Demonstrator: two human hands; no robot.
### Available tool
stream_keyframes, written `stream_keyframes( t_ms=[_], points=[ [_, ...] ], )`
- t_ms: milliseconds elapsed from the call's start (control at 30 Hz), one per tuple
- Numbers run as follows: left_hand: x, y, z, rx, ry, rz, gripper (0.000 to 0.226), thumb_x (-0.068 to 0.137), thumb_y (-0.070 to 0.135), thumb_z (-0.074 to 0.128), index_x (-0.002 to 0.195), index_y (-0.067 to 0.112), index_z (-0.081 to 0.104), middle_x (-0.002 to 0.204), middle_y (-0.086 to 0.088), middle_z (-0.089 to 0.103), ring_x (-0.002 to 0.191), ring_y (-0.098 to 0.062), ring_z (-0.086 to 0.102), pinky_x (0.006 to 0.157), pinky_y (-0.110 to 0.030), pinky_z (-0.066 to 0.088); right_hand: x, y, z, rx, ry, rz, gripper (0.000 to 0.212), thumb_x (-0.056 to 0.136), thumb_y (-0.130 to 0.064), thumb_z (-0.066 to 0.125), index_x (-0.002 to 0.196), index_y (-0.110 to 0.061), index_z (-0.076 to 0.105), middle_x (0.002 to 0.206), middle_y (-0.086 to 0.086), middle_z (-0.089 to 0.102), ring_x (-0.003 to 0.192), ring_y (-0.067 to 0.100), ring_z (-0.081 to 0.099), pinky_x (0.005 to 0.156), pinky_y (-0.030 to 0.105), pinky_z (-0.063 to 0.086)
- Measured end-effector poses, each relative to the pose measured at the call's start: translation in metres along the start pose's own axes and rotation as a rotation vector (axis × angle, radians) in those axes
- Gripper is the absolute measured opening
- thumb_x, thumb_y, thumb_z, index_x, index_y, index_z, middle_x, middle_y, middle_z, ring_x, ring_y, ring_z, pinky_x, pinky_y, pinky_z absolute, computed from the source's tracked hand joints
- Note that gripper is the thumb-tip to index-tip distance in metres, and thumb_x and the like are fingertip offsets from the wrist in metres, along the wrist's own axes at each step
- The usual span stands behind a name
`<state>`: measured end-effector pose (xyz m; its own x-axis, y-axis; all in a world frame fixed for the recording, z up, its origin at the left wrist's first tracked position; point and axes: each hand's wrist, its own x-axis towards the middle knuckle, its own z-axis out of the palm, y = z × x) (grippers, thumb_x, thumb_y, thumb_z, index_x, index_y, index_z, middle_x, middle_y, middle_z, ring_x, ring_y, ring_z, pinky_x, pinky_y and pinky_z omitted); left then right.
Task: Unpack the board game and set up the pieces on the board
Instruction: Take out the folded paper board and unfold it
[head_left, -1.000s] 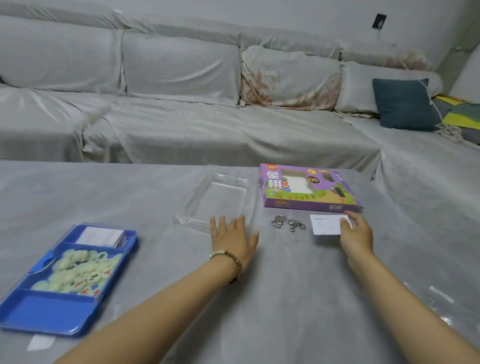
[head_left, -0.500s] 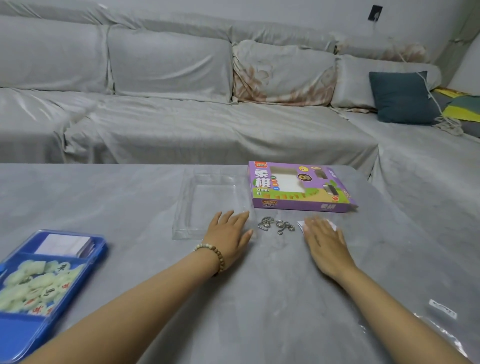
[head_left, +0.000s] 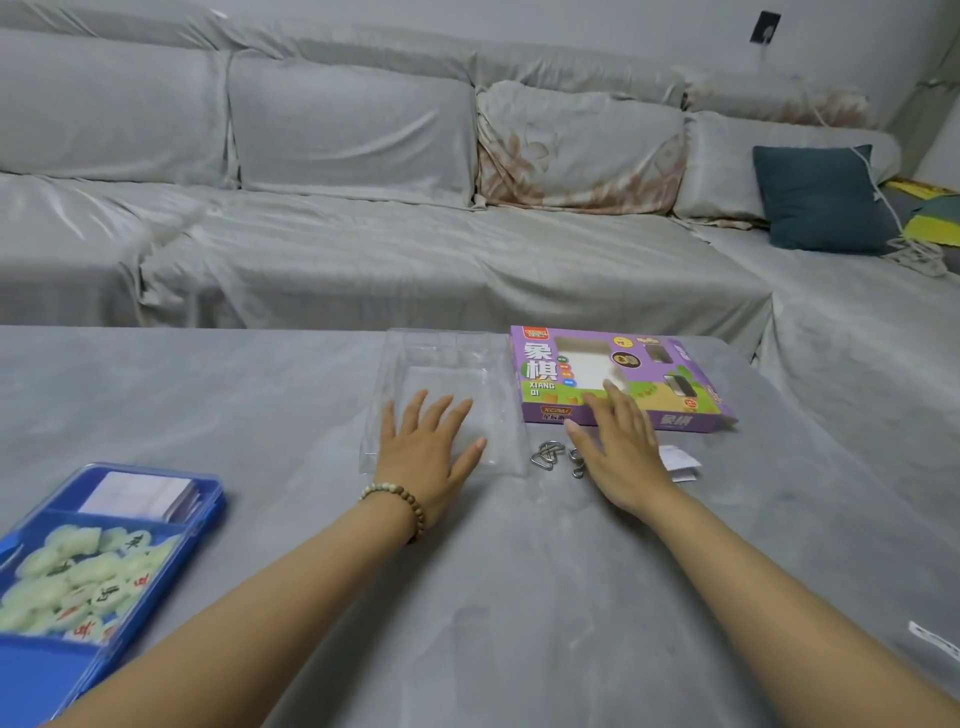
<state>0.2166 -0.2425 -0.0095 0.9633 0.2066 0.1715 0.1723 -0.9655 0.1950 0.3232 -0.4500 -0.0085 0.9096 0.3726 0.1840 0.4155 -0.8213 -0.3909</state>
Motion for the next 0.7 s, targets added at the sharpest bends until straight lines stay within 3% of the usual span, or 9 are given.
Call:
stream_keyframes(
  t_ms=[133,267,533,633,700],
  points=[
    [-0.001,-0.019,-0.009,0.101,-0.118,-0.152,0.070,0.085,0.072,0.008,0.147,0.040,0.010,0.158,0.006,0.004,0.145,-0.027,-0.010,0.111,-0.056,-0.009,0.031,-0.025,0.010,-0.083,-0.167,0.061,0.055,0.097,-0.056,0.025,0.148,-0.041,0.012,0.159,-0.006,-0.007,0.146,0.025,-0.013,0.115,0.047,-0.011],
    [-0.008,-0.021,-0.006,0.031,-0.183,-0.157,0.068,0.089,0.067,0.018,0.148,0.033,0.011,0.158,0.003,0.004,0.144,-0.029,-0.011,0.116,-0.046,0.007,0.040,-0.022,0.019,-0.182,-0.240,0.075,0.053,0.096,-0.059,0.019,0.147,-0.046,0.012,0.159,-0.010,-0.002,0.146,0.028,-0.008,0.114,0.051,-0.011],
    [-0.013,-0.016,-0.002,0.001,-0.163,-0.122,0.062,0.093,0.060,0.017,0.149,0.031,0.013,0.157,0.003,0.010,0.143,-0.033,-0.015,0.116,-0.041,0.007,0.018,-0.013,0.007,-0.178,-0.272,0.035,0.050,0.097,-0.056,0.018,0.146,-0.049,0.012,0.159,-0.013,-0.001,0.146,0.023,-0.009,0.115,0.048,-0.013],
    [-0.018,-0.026,-0.009,-0.047,-0.174,-0.069,0.061,0.094,0.059,0.016,0.149,0.034,0.006,0.158,0.005,0.000,0.144,-0.029,-0.015,0.117,-0.042,0.002,0.014,-0.025,0.005,-0.150,-0.252,0.057,0.051,0.098,-0.053,0.018,0.147,-0.044,0.009,0.159,-0.012,-0.005,0.146,0.020,-0.013,0.115,0.049,-0.013],
    [-0.027,-0.040,-0.018,-0.036,-0.158,-0.022,0.072,0.085,0.071,0.000,0.148,0.037,0.001,0.158,0.006,-0.005,0.144,-0.025,-0.014,0.117,-0.043,-0.002,0.001,-0.043,0.008,-0.072,-0.157,0.029,0.051,0.100,-0.047,0.021,0.149,-0.040,0.009,0.159,-0.011,-0.004,0.146,0.016,-0.011,0.115,0.045,-0.011]
  ],
)
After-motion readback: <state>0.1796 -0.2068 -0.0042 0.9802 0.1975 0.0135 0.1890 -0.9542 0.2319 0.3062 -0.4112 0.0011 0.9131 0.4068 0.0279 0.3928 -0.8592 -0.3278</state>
